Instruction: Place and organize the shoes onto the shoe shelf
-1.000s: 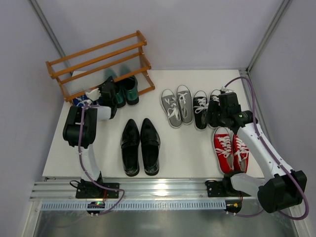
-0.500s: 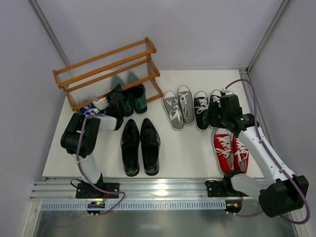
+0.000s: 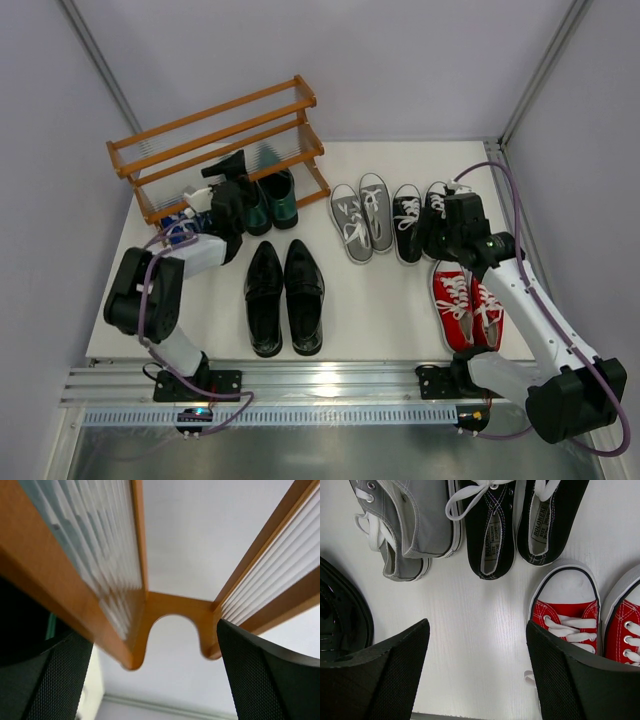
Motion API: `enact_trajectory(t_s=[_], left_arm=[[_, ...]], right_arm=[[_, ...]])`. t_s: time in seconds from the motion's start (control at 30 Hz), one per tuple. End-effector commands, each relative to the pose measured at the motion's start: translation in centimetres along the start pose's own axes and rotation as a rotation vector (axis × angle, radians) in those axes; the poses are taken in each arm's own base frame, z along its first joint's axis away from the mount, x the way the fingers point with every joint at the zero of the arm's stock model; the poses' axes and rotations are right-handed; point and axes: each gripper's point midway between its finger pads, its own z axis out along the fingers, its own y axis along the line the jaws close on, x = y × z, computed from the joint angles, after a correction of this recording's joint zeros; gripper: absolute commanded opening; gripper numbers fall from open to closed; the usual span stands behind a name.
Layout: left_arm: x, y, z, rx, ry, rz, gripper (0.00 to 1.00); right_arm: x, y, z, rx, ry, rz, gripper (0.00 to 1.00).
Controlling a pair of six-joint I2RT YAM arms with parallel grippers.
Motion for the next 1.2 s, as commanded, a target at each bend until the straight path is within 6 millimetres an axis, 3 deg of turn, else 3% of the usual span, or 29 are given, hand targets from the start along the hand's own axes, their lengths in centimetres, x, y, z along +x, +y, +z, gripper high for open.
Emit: enact_trajectory(t_s=[0.0,0.07,0.1,0.17,0.2,0.23,0.27,0.3,0.33,0.37,0.43,0.47,0.53,0.57,0.67,0.73,0.93,1.0,1.17], left_arm=[[1.0,-2.0,-3.4,-0.021,0.122,0.123,1.00],[1.4,-2.6,-4.9,-0.031,0.182,0.223,1.00],[2.2,-4.3,-6.9,-0.001,0.259,0.348,1.00],[2.7,-3.2,-9.8,-0.142,0.346,0.602,1.00],[2.4,-4.3,-11.4,-0.121,0.374,0.825,1.00],[1.7,-4.0,-13.5,-0.214,0.409,0.969,1.00],[3.4,-4.1,-16.0,-0.202,0.482,1.083,1.00],[3.2,-3.7,-17.0,-0.208,0.514,1.244,1.00],[2.5,-2.9,-19.3,-0.295,0.582,1.342,1.00],[3.6,-1.6,-21.5,-0.317,0.672,1.415,1.00],[4.1,3.0,-24.2,-0.480,0.845,1.537,1.00],[3.4,5.4,-27.5,-0.596,0.945,1.645,0.99],[3.2,8.3,-29.5,-0.700,0.938,1.768,0.98],[3.6,9.5,-32.0,-0.689,0.976,1.839,0.98],[4.7,10.9,-34.6,-0.675,0.970,1.785,0.99],[4.0,10.9,-35.4,-0.680,0.932,1.783,0.99],[1.3,7.5,-36.9,-0.604,0.748,1.773,0.99],[0.8,8.1,-37.5,-0.594,0.773,1.734,0.99],[0.8,12.9,-37.4,-0.542,0.832,1.657,1.00]], right_arm=[[-1.1,0.7,-0.5,-0.030,-0.046,0.000,0.79],[-1.1,0.7,-0.5,-0.028,-0.047,0.000,0.80],[-1.1,0.7,-0.5,-0.027,-0.047,0.000,0.82],[-1.3,0.6,-0.6,-0.020,-0.055,0.000,0.83],[-1.3,0.4,-0.6,-0.014,-0.056,0.000,0.84],[-1.4,0.5,-0.6,-0.015,-0.059,-0.004,0.84],[-1.4,0.4,-0.6,-0.009,-0.062,-0.002,0.85],[-1.3,0.4,-0.5,-0.008,-0.059,-0.003,0.86],[-1.3,0.4,-0.5,-0.007,-0.056,-0.003,0.87],[-1.3,0.4,-0.4,-0.006,-0.055,-0.002,0.87],[-1.3,0.5,-0.3,-0.007,-0.044,0.000,0.87],[-1.4,0.5,-0.3,-0.007,-0.041,-0.001,0.87],[-1.6,0.7,-0.5,-0.007,-0.038,0.000,0.87],[-1.7,0.7,-0.7,-0.006,-0.039,0.001,0.87],[-2.0,0.5,-1.2,-0.002,-0.051,-0.001,0.87],[-1.7,0.4,-1.4,-0.002,-0.048,-0.002,0.87],[-0.6,0.5,-1.2,-0.015,-0.019,0.002,0.88],[-0.4,0.6,-1.0,-0.022,-0.008,0.004,0.88],[-0.6,1.0,-1.2,-0.024,-0.003,-0.012,0.87]])
